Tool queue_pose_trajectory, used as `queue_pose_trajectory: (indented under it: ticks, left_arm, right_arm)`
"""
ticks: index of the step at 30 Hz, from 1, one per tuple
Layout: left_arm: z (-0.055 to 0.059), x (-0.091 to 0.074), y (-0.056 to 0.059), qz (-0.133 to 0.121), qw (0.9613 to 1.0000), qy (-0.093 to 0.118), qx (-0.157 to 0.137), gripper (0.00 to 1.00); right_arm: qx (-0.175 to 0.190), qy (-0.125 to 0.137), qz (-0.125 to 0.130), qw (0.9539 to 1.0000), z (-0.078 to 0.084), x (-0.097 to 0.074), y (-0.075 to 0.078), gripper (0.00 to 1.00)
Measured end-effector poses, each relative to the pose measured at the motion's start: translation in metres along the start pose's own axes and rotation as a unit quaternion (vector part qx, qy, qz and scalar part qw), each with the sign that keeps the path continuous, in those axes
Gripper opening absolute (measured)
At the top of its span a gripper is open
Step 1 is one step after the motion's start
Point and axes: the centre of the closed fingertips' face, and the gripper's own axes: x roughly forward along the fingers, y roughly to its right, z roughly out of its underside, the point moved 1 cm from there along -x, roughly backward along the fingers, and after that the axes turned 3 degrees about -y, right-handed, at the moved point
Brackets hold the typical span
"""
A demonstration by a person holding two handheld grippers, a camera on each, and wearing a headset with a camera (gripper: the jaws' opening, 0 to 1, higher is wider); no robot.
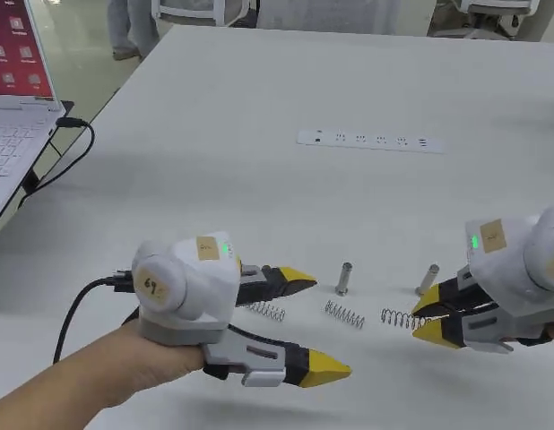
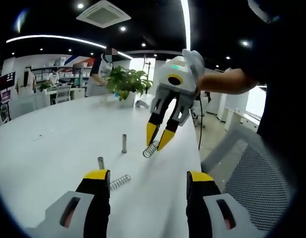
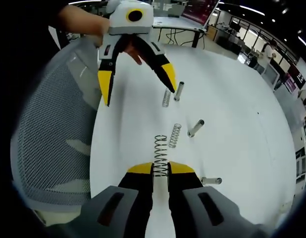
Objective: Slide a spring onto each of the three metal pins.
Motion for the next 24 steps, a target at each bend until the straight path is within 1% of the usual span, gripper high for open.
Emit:
queue_pose_trajectory:
  ticks: [4,7,9,13,20,24]
  left_arm:
    - [-0.002,0.006,0.001,0.004,1.0000,0.002,-0.002,0.53]
    - [-0.007,0.011,0.003,0.009,0.9998,0.012,-0.012,0.50]
    - [-0.008,0.014,0.004,0.011,0.9997,0.016,-0.015,0.47]
    - [-0.008,0.020,0.008,0.016,0.9996,0.016,-0.016,0.40]
    - [-0.012,0.027,0.011,0.022,0.9994,0.023,-0.016,0.36]
    - [-0.012,0.028,0.013,0.026,0.9993,0.023,-0.016,0.31]
  right_arm:
    - [-0.005,0.005,-0.001,1.0000,-0.004,-0.001,-0.003,0.08]
    - [-0.006,0.013,-0.003,0.9999,-0.010,-0.003,-0.005,0.08]
    - [-0.008,0.017,-0.005,0.9998,-0.014,-0.003,-0.007,0.08]
    - [-0.016,0.021,-0.009,0.9996,-0.019,-0.003,-0.011,0.08]
    - [-0.022,0.026,-0.011,0.9994,-0.026,-0.005,-0.014,0.08]
    - [-0.024,0.029,-0.013,0.9992,-0.029,-0.006,-0.015,0.08]
